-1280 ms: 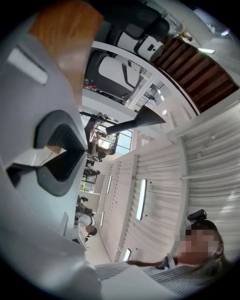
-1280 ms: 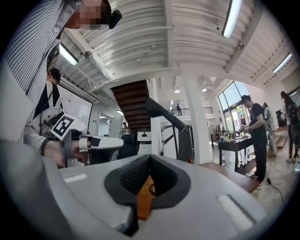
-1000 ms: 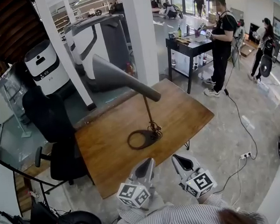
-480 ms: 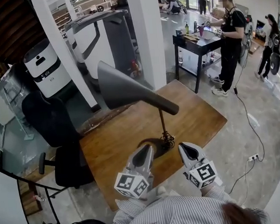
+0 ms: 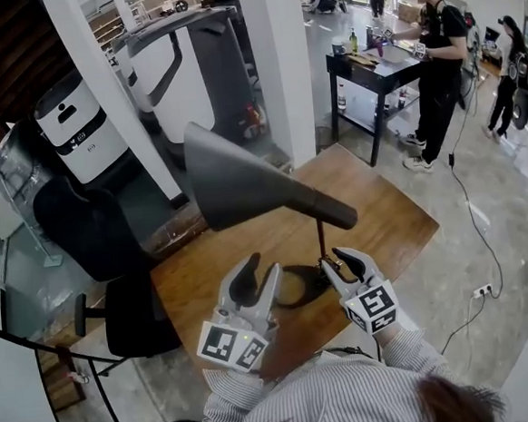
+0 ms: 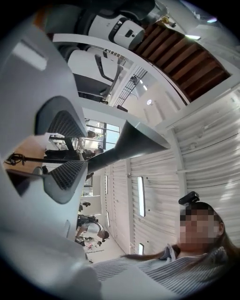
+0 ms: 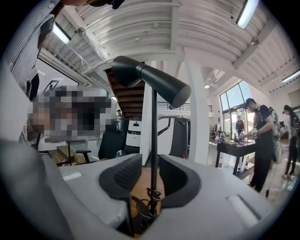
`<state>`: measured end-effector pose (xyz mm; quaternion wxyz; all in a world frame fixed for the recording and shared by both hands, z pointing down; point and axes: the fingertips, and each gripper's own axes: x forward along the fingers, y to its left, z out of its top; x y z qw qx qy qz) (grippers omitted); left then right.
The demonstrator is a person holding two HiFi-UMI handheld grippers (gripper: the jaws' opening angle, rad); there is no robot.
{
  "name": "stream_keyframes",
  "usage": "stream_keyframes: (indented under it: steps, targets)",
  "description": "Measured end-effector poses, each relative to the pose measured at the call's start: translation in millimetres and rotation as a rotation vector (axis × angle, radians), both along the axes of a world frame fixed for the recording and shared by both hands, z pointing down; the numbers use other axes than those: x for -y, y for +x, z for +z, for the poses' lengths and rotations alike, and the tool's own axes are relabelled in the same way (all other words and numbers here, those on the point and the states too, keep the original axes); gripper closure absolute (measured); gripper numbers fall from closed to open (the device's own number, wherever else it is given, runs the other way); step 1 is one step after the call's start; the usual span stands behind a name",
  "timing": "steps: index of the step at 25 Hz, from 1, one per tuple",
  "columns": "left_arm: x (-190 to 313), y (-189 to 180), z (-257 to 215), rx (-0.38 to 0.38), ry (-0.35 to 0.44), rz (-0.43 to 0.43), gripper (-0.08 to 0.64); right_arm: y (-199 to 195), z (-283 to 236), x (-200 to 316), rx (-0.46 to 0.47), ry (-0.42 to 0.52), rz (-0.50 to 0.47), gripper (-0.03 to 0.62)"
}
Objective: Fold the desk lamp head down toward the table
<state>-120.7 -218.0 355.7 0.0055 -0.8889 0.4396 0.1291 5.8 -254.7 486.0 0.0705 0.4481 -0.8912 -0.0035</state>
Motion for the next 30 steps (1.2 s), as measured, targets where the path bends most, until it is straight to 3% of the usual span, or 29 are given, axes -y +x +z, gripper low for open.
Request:
stream_keyframes:
  steps: [6, 14, 20, 21, 24, 30]
  targets:
    - [0, -19, -59, -0.010, 0.133, -0.010, 0.383, -10, 3, 25, -0.017, 0.040, -0.022, 0.486]
    - [-8, -41, -103, 0.090, 0.257, -0.127, 0.350, -18, 9, 32, -0.004, 0.030, -0.087, 0.541]
    - [-9, -39, -133, 0.114, 0.337, -0.109, 0.351, -17, 9, 32, 0.007, 0.017, -0.104, 0.543]
    - [-8, -37, -135, 0.118, 0.338, -0.098, 0.356, -17, 10, 32, 0.008, 0.017, -0.105, 0.543]
    - [-9, -31, -138, 0.137, 0.348, -0.088, 0.484, -17, 10, 32, 0.009, 0.015, -0.114, 0.543]
    - [-8, -32, -137, 0.095, 0.337, -0.060, 0.500, -17, 11, 33, 0.011, 0.012, -0.129, 0.545]
